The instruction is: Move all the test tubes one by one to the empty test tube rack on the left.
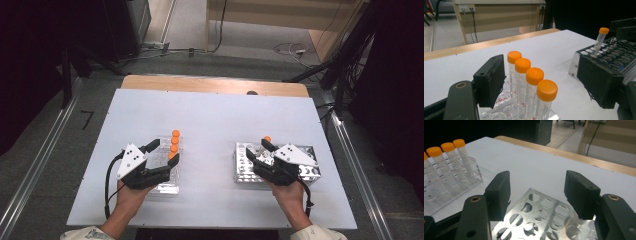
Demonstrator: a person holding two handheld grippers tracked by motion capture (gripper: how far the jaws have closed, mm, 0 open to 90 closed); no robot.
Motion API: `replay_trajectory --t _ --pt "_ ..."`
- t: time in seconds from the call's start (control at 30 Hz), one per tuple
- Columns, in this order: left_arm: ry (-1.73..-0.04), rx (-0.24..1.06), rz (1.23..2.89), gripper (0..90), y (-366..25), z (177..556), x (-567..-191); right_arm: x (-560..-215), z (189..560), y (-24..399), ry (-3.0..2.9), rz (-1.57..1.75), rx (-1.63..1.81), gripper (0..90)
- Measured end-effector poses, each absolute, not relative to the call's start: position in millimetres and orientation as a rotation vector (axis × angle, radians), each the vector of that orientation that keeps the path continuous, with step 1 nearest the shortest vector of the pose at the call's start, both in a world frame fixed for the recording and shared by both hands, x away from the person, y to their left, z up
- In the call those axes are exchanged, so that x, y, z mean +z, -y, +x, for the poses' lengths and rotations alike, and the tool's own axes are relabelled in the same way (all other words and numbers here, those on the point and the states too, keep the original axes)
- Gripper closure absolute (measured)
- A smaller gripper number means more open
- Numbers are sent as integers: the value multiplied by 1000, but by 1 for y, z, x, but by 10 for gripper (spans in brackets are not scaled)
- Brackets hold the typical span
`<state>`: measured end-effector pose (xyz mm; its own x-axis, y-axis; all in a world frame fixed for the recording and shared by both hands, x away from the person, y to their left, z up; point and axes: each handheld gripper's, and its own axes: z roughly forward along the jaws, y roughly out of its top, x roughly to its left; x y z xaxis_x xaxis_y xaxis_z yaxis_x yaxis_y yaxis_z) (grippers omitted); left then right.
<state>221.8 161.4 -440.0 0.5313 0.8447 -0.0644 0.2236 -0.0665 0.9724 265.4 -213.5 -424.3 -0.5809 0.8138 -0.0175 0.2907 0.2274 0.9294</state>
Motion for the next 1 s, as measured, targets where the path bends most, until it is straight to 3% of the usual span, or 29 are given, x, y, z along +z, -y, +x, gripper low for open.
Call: replay_trajectory --t 1.0 --pt "-940 661 1590 228 -162 222 -440 -446 281 246 -1869 1166 1271 401"
